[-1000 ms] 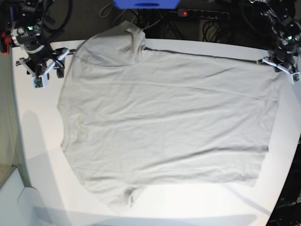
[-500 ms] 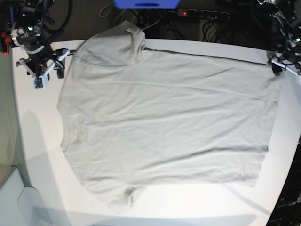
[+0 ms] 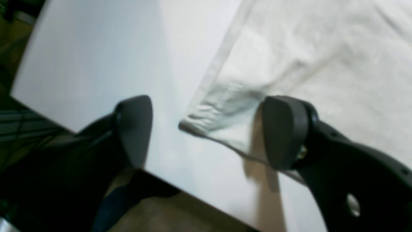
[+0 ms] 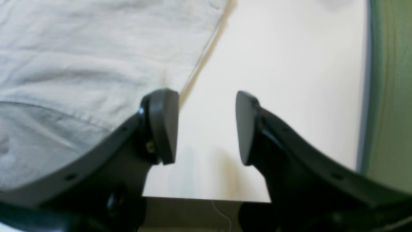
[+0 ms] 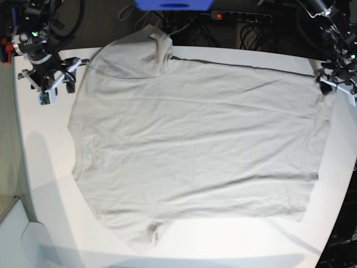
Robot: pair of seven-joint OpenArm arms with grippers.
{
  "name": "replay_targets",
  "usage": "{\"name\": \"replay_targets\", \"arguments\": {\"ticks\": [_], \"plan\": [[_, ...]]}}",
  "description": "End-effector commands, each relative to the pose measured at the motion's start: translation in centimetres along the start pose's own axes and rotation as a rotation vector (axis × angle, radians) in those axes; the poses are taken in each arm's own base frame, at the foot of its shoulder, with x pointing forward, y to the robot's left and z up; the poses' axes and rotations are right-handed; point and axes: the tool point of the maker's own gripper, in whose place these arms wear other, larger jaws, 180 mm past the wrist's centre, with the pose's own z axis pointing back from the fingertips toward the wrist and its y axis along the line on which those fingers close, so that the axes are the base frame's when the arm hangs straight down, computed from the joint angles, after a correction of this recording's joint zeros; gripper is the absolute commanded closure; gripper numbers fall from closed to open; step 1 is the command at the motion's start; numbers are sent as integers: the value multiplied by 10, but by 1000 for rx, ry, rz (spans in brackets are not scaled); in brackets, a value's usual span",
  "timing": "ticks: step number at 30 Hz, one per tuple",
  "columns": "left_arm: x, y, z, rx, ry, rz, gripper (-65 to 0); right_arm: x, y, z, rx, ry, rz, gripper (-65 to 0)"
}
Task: Layout the t-shirt on the table in an organized manner, then fold the t-shirt properly
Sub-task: 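Hold the shoulder corners and pull them apart with both grippers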
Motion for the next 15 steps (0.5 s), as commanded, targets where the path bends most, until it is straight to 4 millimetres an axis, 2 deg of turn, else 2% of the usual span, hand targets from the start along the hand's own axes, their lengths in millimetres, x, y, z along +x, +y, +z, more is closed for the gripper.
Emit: {"name": "replay_targets", "arguments": {"ticks": [1,3,5,7,13,15], "plan": [[13,6,1,15,-22,-15,-521,10,-4,3,-12,-39,5,-296],[13,6,0,14,-21,-14,-519,10,-4,3,-12,-39,5,-296],[13,6,0,14,-21,-14,-491,10,-4,3,-12,-39,5,-296],[13,6,0,14,-21,-13,-417,15,-4,2,-13,-50,5,-296],[8,4,0,11,-12,-11,-96,17,-4,1,-14,-51,6,-298],[7,3,0,9,-9,-9,-21,16,3,1,19,-50,36,-298]]}}
